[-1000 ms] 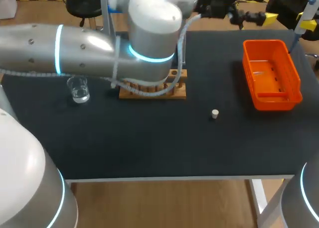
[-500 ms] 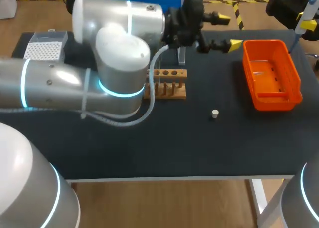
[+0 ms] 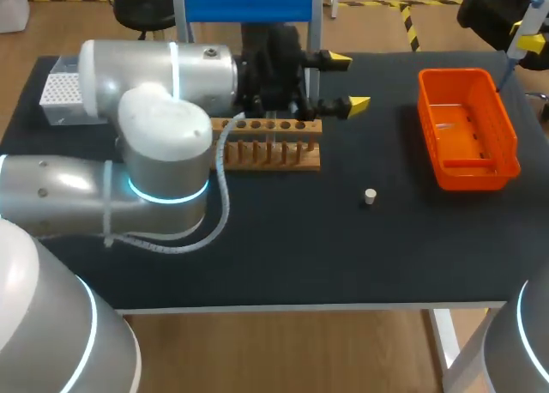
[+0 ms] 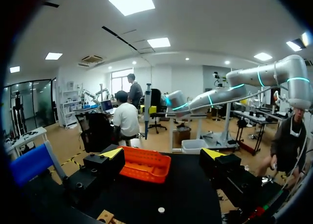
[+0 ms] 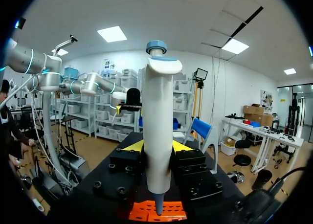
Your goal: Invert the test tube, pick up the pipette, mount the tip to pipette, aspirate from beaker and dispense into the tube, eject the tip, return the pipette, and cap with the stopper.
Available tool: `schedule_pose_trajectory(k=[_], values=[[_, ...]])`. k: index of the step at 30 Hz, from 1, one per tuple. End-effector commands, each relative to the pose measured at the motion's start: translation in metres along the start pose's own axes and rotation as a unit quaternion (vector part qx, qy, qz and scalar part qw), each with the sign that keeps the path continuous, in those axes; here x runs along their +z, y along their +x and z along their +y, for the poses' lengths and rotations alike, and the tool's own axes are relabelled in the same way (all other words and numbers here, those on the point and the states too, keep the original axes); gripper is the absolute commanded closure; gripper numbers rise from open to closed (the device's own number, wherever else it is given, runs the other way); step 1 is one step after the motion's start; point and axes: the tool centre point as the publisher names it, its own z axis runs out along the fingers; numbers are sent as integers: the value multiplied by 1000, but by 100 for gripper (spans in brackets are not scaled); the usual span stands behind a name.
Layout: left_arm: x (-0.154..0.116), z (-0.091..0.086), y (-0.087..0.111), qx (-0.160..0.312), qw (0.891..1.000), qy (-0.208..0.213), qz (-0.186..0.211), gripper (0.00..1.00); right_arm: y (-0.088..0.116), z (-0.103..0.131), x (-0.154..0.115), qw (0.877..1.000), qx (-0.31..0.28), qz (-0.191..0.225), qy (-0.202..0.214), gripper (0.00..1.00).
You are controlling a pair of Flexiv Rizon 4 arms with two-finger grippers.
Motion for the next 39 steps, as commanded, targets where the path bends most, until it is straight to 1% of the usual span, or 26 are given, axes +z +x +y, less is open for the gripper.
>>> schedule_pose_trajectory(k=[1, 4, 5, 9, 25, 28, 39], values=[[-24, 5, 2, 8, 996, 94, 2, 0, 0, 1, -1, 1000, 0, 1, 1, 100], [-32, 5, 1, 9, 996, 92, -3, 0, 0, 1, -1, 1000, 0, 1, 1, 100], [-35, 5, 1, 11, 995, 98, -8, 0, 0, 1, -1, 1000, 0, 1, 1, 100], [-39, 6, -1, 12, 995, 101, -9, 0, 0, 1, -1, 1000, 0, 1, 1, 100], [-38, 6, -5, -2, 995, 103, 0, 0, 0, 1, -1, 1000, 0, 1, 1, 100], [-39, 6, -5, -21, 995, 98, 4, 0, 0, 1, -1, 1000, 0, 1, 1, 100], [-39, 6, -5, -21, 995, 98, 4, 0, 0, 1, -1, 1000, 0, 1, 1, 100]])
